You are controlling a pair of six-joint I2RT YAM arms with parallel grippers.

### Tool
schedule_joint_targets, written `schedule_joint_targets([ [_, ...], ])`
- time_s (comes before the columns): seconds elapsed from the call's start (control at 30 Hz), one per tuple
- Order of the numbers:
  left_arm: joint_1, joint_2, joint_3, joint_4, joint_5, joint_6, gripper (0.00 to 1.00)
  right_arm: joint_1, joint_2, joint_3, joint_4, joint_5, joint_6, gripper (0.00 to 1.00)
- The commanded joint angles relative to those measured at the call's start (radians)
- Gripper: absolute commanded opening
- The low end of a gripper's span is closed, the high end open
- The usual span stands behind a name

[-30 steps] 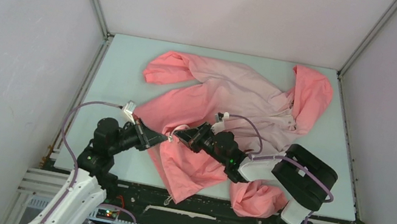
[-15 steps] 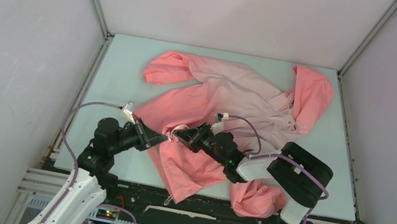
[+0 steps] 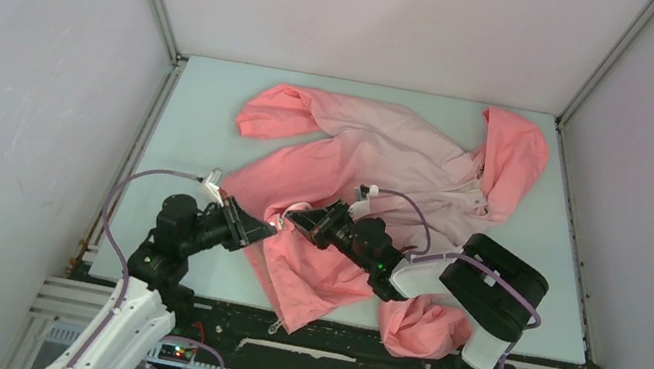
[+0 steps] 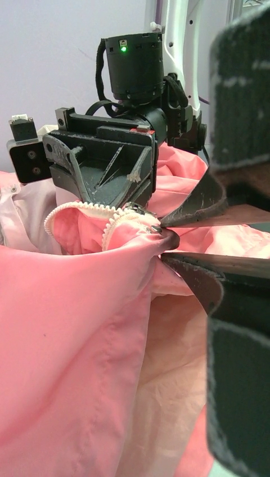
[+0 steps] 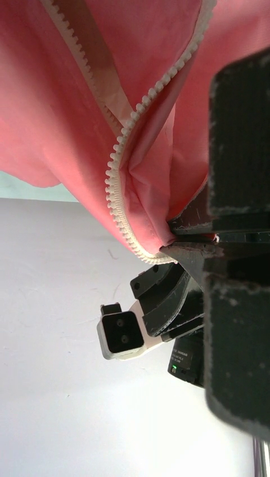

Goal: Zip up the jacket

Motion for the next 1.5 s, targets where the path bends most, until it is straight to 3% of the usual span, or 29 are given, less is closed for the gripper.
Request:
schedule_joint_targets([
  [0.0, -0.004, 0.006, 0.048, -0.001, 0.022, 0.015, 0.26, -0.006, 0.003, 0.025, 0.103, 0.036, 0.018, 0.00],
  [0.17, -0.004, 0.023, 0.052, 0.023, 0.021, 0.011, 0.28, -0.004, 0.004, 0.025, 0.101, 0.033, 0.011, 0.00],
  [0.4, 0.013, -0.042, 0.054, -0.004, 0.021, -0.062, 0.45, -0.003, 0.011, 0.024, 0.109, 0.026, 0.013, 0.00],
  [0.63, 0.027, -0.171, 0.185, -0.316, -0.087, 0.012, 0.55, -0.006, 0.021, 0.018, 0.126, 0.019, 0.020, 0.00],
  [0.8, 0.027, -0.175, 0.303, -0.471, -0.255, 0.081, 0.61, -0.008, 0.017, 0.015, 0.131, 0.016, 0.016, 0.00],
  [0.9, 0.040, -0.112, 0.328, -0.453, -0.281, 0.025, 0.66, -0.008, 0.011, 0.010, 0.133, 0.019, 0.011, 0.00],
  [1.03, 0.098, 0.046, 0.328, -0.383, -0.173, -0.067, 0.70, -0.010, 0.008, 0.007, 0.139, 0.017, 0.010, 0.00],
  [1.27, 0.143, 0.099, 0.216, -0.190, -0.037, -0.222, 0.63, -0.011, 0.011, 0.004, 0.156, 0.016, 0.012, 0.00],
  [1.47, 0.144, 0.118, 0.165, -0.101, -0.020, -0.261, 0.57, -0.012, 0.012, 0.004, 0.157, 0.012, 0.011, 0.00],
])
